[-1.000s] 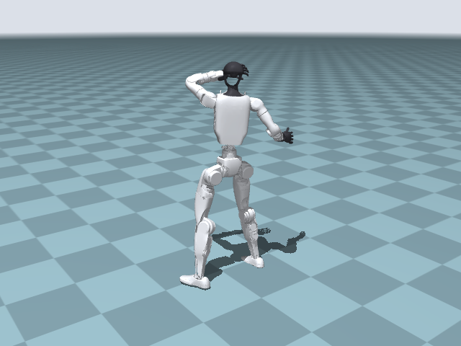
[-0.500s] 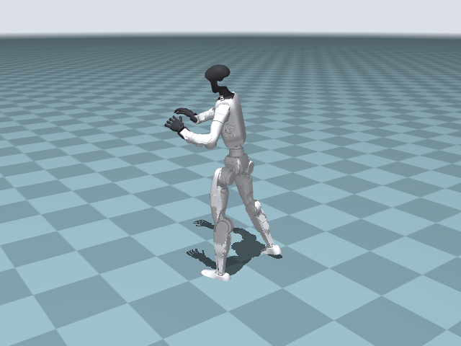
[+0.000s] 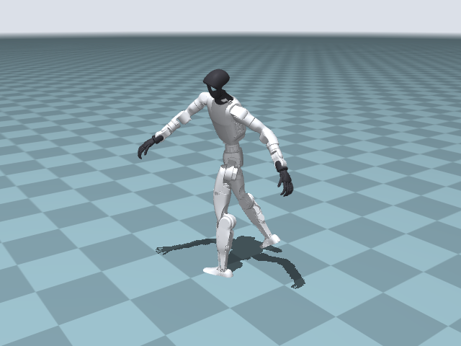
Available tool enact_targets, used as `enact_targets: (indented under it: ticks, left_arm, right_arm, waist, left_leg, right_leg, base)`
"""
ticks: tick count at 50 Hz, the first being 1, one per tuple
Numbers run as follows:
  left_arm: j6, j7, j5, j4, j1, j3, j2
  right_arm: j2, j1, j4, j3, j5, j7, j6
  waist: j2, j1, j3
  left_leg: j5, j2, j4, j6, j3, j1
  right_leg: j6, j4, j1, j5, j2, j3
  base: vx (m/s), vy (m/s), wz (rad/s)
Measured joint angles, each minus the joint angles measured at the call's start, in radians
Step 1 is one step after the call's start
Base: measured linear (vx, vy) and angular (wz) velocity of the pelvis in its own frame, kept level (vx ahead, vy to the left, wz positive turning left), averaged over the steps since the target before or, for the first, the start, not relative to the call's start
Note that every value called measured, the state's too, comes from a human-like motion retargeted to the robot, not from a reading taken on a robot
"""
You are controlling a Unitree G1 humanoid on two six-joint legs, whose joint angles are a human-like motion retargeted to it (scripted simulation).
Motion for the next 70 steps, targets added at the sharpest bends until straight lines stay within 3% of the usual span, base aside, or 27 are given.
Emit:
enact_targets:
  ticks: [5,10,15,18,20,22,26,29,32,35,40,45,47,49,57,70]
  left_arm:
    - [0.011,0.019,0.060,-0.087,0.174,0.291,0.246]
    - [-0.019,0.271,0.132,-0.047,0.312,0.557,0.508]
    - [0.023,0.724,0.111,0.124,0.400,0.847,0.570]
    - [0.032,0.817,-0.019,0.179,0.406,0.970,0.508]
    - [0.026,0.824,-0.099,0.191,0.358,0.967,0.438]
    - [0.020,0.850,-0.181,0.170,0.228,0.864,0.331]
    - [-0.006,0.925,-0.356,0.047,-0.205,0.477,-0.009]
    - [-0.028,0.860,-0.416,-0.002,-0.480,0.186,-0.232]
    - [-0.047,0.746,-0.372,-0.064,-0.730,-0.143,-0.366]
    - [-0.037,0.600,-0.241,-0.171,-1.017,-0.493,-0.343]
    - [-0.032,0.336,-0.012,-0.397,-1.555,-0.978,-0.108]
    - [-0.070,0.383,0.200,-0.553,-2.036,-1.342,0.033]
    - [-0.079,0.418,0.289,-0.586,-2.181,-1.449,0.047]
    - [-0.084,0.450,0.335,-0.623,-2.295,-1.528,0.060]
    - [-0.127,0.453,0.509,-0.783,-2.470,-1.666,0.037]
    - [-0.164,0.360,0.597,-1.057,-2.217,-1.600,0.072]
  right_arm:
    - [-0.297,0.057,-0.282,0.141,-0.086,0.128,-0.055]
    - [-0.692,0.081,-0.756,0.274,-0.198,0.006,-0.125]
    - [-0.843,0.201,-1.197,0.105,-0.153,-0.251,-0.152]
    - [-0.785,0.364,-1.430,-0.116,-0.175,-0.328,-0.151]
    - [-0.708,0.484,-1.558,-0.257,-0.225,-0.358,-0.147]
    - [-0.626,0.577,-1.641,-0.347,-0.277,-0.372,-0.137]
    - [-0.509,0.747,-1.692,-0.471,-0.333,-0.318,-0.101]
    - [-0.433,0.856,-1.639,-0.535,-0.329,-0.246,-0.084]
    - [-0.383,0.975,-1.557,-0.638,-0.306,-0.230,-0.080]
    - [-0.326,1.099,-1.450,-0.781,-0.263,-0.234,-0.072]
    - [-0.226,1.294,-1.255,-1.040,-0.143,-0.248,-0.046]
    - [-0.174,1.396,-1.043,-1.200,-0.061,-0.283,-0.001]
    - [-0.171,1.415,-0.971,-1.231,-0.021,-0.283,-0.015]
    - [-0.160,1.428,-0.916,-1.234,0.011,-0.277,-0.023]
    - [-0.075,1.382,-0.749,-1.171,0.323,-0.317,-0.133]
    - [0.070,1.177,-0.569,-0.969,0.652,-0.363,-0.207]
  waist:
    - [-0.003,0.064,0.065]
    - [-0.011,0.101,0.134]
    - [-0.077,0.052,0.130]
    - [-0.157,-0.010,0.084]
    - [-0.218,-0.066,0.038]
    - [-0.261,-0.148,-0.017]
    - [-0.255,-0.347,-0.141]
    - [-0.223,-0.526,-0.226]
    - [-0.141,-0.716,-0.271]
    - [-0.078,-0.877,-0.310]
    - [0.032,-1.084,-0.368]
    - [0.141,-1.220,-0.449]
    - [0.188,-1.256,-0.469]
    - [0.241,-1.289,-0.478]
    - [0.352,-1.379,-0.455]
    - [0.352,-1.382,-0.342]
  left_leg:
    - [0.014,0.007,0.013,-0.003,-0.035,-0.022]
    - [0.015,0.021,0.090,0.007,-0.032,-0.072]
    - [-0.026,0.077,0.224,0.022,0.078,-0.079]
    - [-0.059,0.144,0.302,0.028,0.205,-0.033]
    - [-0.070,0.191,0.351,0.037,0.296,0.011]
    - [-0.064,0.234,0.408,0.053,0.372,0.061]
    - [-0.008,0.302,0.538,0.078,0.437,0.146]
    - [0.069,0.315,0.595,0.071,0.417,0.205]
    - [0.148,0.326,0.617,0.029,0.365,0.275]
    - [0.244,0.320,0.602,-0.013,0.341,0.317]
    - [0.380,0.287,0.546,-0.086,0.306,0.343]
    - [0.457,0.194,0.461,-0.088,0.287,0.320]
    - [0.459,0.174,0.441,-0.088,0.290,0.303]
    - [0.471,0.170,0.418,-0.088,0.299,0.286]
    - [0.473,0.154,0.398,-0.088,0.361,0.229]
    - [0.389,0.196,0.418,-0.088,0.480,0.201]
  right_leg:
    - [0.002,-0.018,0.019,-0.049,0.036,-0.022]
    - [0.020,-0.026,0.016,-0.126,0.073,-0.032]
    - [0.054,-0.034,0.018,-0.205,0.100,0.044]
    - [0.072,-0.020,0.014,-0.258,0.115,0.163]
    - [0.077,-0.010,0.011,-0.292,0.128,0.255]
    - [0.070,-0.009,0.023,-0.319,0.148,0.348]
    - [0.036,-0.032,0.075,-0.339,0.204,0.517]
    - [0.021,-0.040,0.116,-0.332,0.239,0.617]
    - [0.014,-0.057,0.175,-0.305,0.285,0.683]
    - [0.037,-0.047,0.172,-0.272,0.308,0.736]
    - [0.024,-0.098,0.142,-0.245,0.315,0.834]
    - [0.031,-0.156,0.050,-0.236,0.252,0.934]
    - [0.076,-0.164,0.006,-0.234,0.239,0.964]
    - [0.049,-0.191,-0.029,-0.217,0.234,0.992]
    - [0.084,-0.233,-0.117,-0.199,0.205,1.038]
    - [0.078,-0.242,-0.148,-0.173,0.203,1.020]
  base:
    - [-0.02,-0.19,0.38]
    - [-0.09,-0.27,-0.10]
    - [-0.13,-0.33,-1.31]
    - [-0.13,-0.37,-2.37]
    - [-0.12,-0.40,-2.66]
    - [-0.12,-0.41,-2.67]
    - [-0.10,-0.39,-2.45]
    - [-0.08,-0.33,-2.01]
    - [-0.08,-0.26,-1.52]
    - [-0.08,-0.19,-1.42]
    - [-0.05,-0.10,-1.28]
    - [-0.01,0.00,-0.99]
    - [-0.02,0.00,-0.75]
    - [-0.05,0.02,-0.63]
    - [-0.07,0.01,-0.27]
    - [-0.09,0.01,0.09]
